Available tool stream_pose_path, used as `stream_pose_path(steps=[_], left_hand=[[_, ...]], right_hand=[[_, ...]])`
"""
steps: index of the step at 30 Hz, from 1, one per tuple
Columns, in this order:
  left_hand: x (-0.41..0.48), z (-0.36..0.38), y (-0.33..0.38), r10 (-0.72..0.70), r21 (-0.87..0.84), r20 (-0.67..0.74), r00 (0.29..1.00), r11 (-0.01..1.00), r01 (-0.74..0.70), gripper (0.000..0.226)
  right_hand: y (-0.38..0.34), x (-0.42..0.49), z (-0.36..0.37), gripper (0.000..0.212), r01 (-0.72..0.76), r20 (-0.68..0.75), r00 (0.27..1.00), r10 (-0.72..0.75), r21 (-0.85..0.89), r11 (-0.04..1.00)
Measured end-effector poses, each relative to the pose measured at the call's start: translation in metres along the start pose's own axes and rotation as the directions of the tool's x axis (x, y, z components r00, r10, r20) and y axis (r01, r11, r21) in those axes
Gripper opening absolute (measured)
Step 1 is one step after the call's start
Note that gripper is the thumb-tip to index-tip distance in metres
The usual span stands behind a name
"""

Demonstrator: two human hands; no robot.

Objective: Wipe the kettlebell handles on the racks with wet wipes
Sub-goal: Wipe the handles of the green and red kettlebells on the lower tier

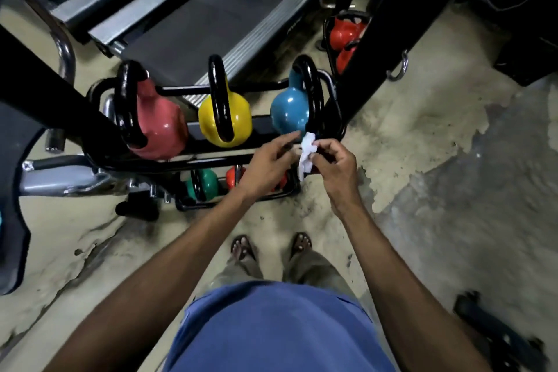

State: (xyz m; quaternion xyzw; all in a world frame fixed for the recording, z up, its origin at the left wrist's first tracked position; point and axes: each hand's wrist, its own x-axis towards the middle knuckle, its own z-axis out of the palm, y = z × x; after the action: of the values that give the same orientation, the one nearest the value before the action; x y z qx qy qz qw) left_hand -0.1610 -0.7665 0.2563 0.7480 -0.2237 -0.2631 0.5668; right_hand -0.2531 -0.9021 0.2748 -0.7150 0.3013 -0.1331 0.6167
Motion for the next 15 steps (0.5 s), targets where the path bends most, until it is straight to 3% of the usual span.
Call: stream_pose_path(steps=[2, 4, 7, 12, 15], left_hand=[[-0.03, -0.004, -0.001, -0.095, -0.245, -0.017, 0.995, 0.966, 0.088, 0.035], [-0.057, -0.008, -0.004, -0.185, -0.348, 0.015, 0.983, 0.92, 0.179, 0.041], [-0.092, -0.008, -0.015, -0.238, -0.302, 0.004, 0.971, 0.926, 0.228, 0.047], [-0.144, -0.005, -0.046, -0.376, -0.294, -0.168, 0.911, 0.902, 0.317, 0.005], [-0.172, -0.002, -0.071, -0.45, -0.295, -0.202, 0.87, 0.875, 0.384, 0.003]], right_hand=[[0.0, -0.021, 0.003, 0.01, -0.015, 0.04, 0.999, 0.014, 0.023, 1.0], [0.004, -0.039, 0.006, 0.013, -0.025, 0.109, 0.994, 0.024, 0.009, 1.0], [0.021, -0.061, 0.012, 0.012, -0.023, 0.268, 0.962, 0.048, -0.096, 0.995], [0.057, -0.089, 0.028, 0.012, -0.003, 0.337, 0.939, 0.063, -0.176, 0.984], [0.086, -0.109, 0.044, 0.011, -0.022, 0.374, 0.923, 0.085, -0.17, 0.985]])
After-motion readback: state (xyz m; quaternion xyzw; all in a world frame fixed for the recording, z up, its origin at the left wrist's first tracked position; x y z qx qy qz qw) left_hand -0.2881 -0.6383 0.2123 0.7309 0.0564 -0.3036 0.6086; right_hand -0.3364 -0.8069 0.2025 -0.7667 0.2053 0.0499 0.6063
